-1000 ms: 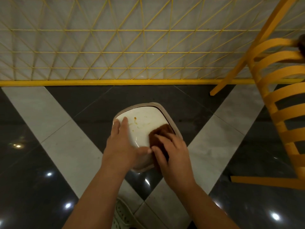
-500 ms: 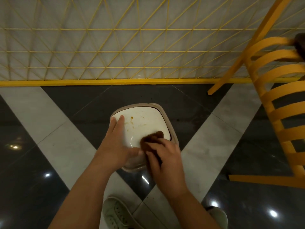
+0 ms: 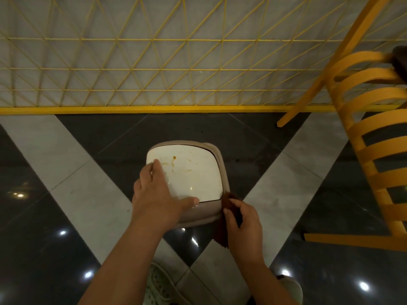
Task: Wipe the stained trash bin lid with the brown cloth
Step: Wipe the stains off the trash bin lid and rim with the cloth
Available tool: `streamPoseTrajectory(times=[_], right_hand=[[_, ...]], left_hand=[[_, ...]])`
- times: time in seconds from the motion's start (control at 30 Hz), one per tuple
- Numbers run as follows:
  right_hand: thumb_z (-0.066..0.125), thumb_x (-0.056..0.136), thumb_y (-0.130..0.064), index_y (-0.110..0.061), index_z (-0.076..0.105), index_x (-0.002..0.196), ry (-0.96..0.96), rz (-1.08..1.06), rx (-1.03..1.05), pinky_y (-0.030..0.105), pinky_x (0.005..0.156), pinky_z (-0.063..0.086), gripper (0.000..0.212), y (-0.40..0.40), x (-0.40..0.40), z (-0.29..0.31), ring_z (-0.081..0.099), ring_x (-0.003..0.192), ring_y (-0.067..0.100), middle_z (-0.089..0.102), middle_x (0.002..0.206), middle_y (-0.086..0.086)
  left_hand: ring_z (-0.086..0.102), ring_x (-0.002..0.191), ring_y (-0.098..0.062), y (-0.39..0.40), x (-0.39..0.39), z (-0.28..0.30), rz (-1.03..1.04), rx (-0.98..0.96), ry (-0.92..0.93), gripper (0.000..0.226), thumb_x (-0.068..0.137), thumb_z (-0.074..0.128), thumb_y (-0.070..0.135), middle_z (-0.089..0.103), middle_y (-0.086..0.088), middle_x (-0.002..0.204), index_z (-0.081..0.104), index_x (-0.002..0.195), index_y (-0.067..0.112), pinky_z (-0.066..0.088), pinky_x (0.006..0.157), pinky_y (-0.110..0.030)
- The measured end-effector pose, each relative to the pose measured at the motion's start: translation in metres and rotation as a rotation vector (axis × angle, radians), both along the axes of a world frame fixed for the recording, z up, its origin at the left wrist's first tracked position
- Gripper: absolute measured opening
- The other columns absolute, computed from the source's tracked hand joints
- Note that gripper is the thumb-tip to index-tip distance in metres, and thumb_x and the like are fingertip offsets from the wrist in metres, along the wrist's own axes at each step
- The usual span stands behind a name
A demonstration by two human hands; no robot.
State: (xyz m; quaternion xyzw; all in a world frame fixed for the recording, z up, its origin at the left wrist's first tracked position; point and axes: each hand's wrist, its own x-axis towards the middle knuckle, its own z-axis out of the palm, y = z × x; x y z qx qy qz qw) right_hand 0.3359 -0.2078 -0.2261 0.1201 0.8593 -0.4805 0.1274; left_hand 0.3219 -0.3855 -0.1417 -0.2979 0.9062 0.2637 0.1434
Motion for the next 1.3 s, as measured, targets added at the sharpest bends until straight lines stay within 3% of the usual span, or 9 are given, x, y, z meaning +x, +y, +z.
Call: streamPoseTrajectory(times=[0.1, 0.2, 0.33, 0.57, 0.7, 0.83, 1.0, 1.17, 1.3], right_hand=[[0.06, 0.093, -0.021, -0.028, 0.06, 0.118, 0.007, 0.051, 0.004, 0.027, 0.097, 0.048, 0.026, 0.002, 0.006, -0.004, 0.056, 0.104, 0.009, 0.057, 0.115, -0.009], [0.057, 0.094, -0.022, -0.025, 0.061, 0.123, 0.049, 0.091, 0.06, 0.012, 0.095, 0.037, 0.028, -0.002, -0.018, -0.004, 0.052, 0.109, 0.006, 0.057, 0.123, -0.006], [0.055, 0.096, -0.023, -0.025, 0.059, 0.129, 0.043, 0.136, 0.118, 0.02, 0.099, 0.035, 0.033, -0.023, -0.068, 0.001, 0.052, 0.116, 0.012, 0.054, 0.132, -0.002], [0.059, 0.093, -0.023, -0.021, 0.063, 0.117, 0.082, 0.152, 0.126, 0.012, 0.09, 0.036, 0.024, -0.008, -0.043, -0.005, 0.052, 0.101, 0.005, 0.059, 0.12, -0.001], [0.058, 0.094, -0.026, -0.024, 0.064, 0.119, 0.138, 0.207, 0.168, -0.001, 0.08, 0.03, 0.025, -0.014, -0.053, 0.012, 0.046, 0.099, -0.001, 0.054, 0.119, -0.01], [0.057, 0.093, -0.027, -0.033, 0.062, 0.12, 0.197, 0.31, 0.07, 0.013, 0.103, 0.033, 0.027, -0.037, -0.019, 0.028, 0.044, 0.115, -0.005, 0.049, 0.125, -0.02], [0.053, 0.094, -0.031, -0.033, 0.065, 0.119, 0.374, 0.495, 0.079, 0.02, 0.107, 0.027, 0.028, -0.052, -0.042, 0.032, 0.043, 0.122, 0.001, 0.055, 0.131, -0.013], [0.055, 0.096, -0.028, -0.031, 0.061, 0.124, 0.186, 0.228, 0.088, 0.019, 0.104, 0.031, 0.03, -0.045, -0.071, 0.025, 0.045, 0.116, 0.002, 0.053, 0.134, -0.007], [0.061, 0.092, -0.024, -0.033, 0.063, 0.122, 0.2, 0.286, 0.089, 0.032, 0.107, 0.043, 0.031, -0.026, -0.026, 0.021, 0.051, 0.116, 0.005, 0.059, 0.129, -0.008]], left_hand=[[0.016, 0.136, -0.027, -0.003, 0.002, -0.002, 0.022, 0.001, 0.051, 0.114, 0.066, 0.08, 0.041, 0.01, 0.002, 0.151, 0.004, 0.149, 0.021, 0.031, 0.107, -0.045], [0.016, 0.135, -0.026, -0.005, 0.002, -0.002, 0.013, 0.019, 0.059, 0.113, 0.065, 0.082, 0.037, 0.011, 0.002, 0.151, 0.007, 0.148, 0.02, 0.032, 0.106, -0.044], [0.015, 0.136, -0.025, -0.008, 0.002, -0.002, -0.004, 0.013, 0.052, 0.113, 0.066, 0.081, 0.037, 0.01, 0.004, 0.151, 0.006, 0.148, 0.022, 0.032, 0.106, -0.045], [0.024, 0.135, -0.023, -0.01, 0.002, -0.005, 0.076, 0.106, 0.085, 0.118, 0.057, 0.088, 0.032, 0.018, 0.002, 0.149, 0.012, 0.147, 0.025, 0.034, 0.108, -0.047], [0.026, 0.135, -0.024, -0.011, 0.005, -0.01, 0.106, 0.136, 0.073, 0.116, 0.058, 0.087, 0.035, 0.021, 0.0, 0.148, 0.013, 0.147, 0.024, 0.035, 0.108, -0.048], [0.026, 0.135, -0.022, -0.015, 0.006, -0.01, 0.087, 0.146, 0.059, 0.116, 0.06, 0.085, 0.034, 0.019, 0.001, 0.148, 0.009, 0.147, 0.027, 0.035, 0.107, -0.044], [0.028, 0.134, -0.022, -0.018, 0.004, -0.013, 0.048, 0.138, 0.035, 0.118, 0.06, 0.085, 0.036, 0.019, 0.0, 0.148, 0.006, 0.148, 0.027, 0.036, 0.106, -0.041], [0.029, 0.132, -0.023, -0.019, 0.004, -0.011, 0.046, 0.152, 0.02, 0.117, 0.06, 0.085, 0.038, 0.02, 0.0, 0.146, 0.006, 0.146, 0.029, 0.039, 0.105, -0.046], [0.028, 0.133, -0.024, -0.018, 0.005, -0.011, 0.038, 0.143, 0.03, 0.117, 0.061, 0.084, 0.038, 0.018, 0.002, 0.147, 0.006, 0.147, 0.027, 0.039, 0.105, -0.045]])
